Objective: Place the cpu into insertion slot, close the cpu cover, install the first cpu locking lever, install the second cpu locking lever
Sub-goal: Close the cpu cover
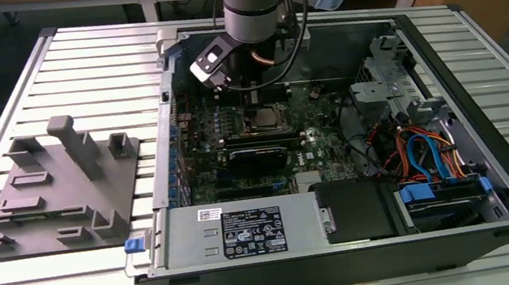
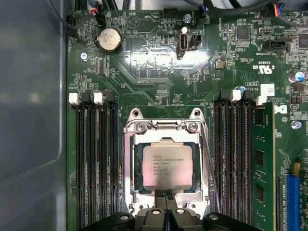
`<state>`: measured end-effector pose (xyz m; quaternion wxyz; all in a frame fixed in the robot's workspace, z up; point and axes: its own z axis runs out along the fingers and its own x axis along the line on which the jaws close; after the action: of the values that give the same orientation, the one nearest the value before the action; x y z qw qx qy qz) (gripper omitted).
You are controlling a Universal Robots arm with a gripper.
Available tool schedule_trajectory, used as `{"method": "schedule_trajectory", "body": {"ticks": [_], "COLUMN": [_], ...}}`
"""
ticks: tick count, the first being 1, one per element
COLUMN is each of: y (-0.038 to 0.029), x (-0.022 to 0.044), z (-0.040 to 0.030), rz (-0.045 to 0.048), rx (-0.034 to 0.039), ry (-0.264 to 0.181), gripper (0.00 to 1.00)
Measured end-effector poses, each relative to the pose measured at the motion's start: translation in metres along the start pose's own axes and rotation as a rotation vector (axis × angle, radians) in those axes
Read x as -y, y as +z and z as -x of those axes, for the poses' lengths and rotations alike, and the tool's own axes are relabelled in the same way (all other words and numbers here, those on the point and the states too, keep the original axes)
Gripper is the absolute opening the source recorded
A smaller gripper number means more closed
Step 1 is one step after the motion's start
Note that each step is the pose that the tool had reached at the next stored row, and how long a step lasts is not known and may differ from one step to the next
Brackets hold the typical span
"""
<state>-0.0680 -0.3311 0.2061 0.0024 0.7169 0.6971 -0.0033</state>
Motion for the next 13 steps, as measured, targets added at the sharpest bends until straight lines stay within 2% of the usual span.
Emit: {"method": "schedule_trajectory", "body": {"ticks": [5, 13], "y": [0.0056, 0.0037], "x": [0.0002, 0.0005], "z": [0.0000, 0.0000], "rz": [0.0000, 0.0000], "rx": [0.0000, 0.0001], "ry": [0.000, 0.000], "gripper": [0.10, 0.10]}}
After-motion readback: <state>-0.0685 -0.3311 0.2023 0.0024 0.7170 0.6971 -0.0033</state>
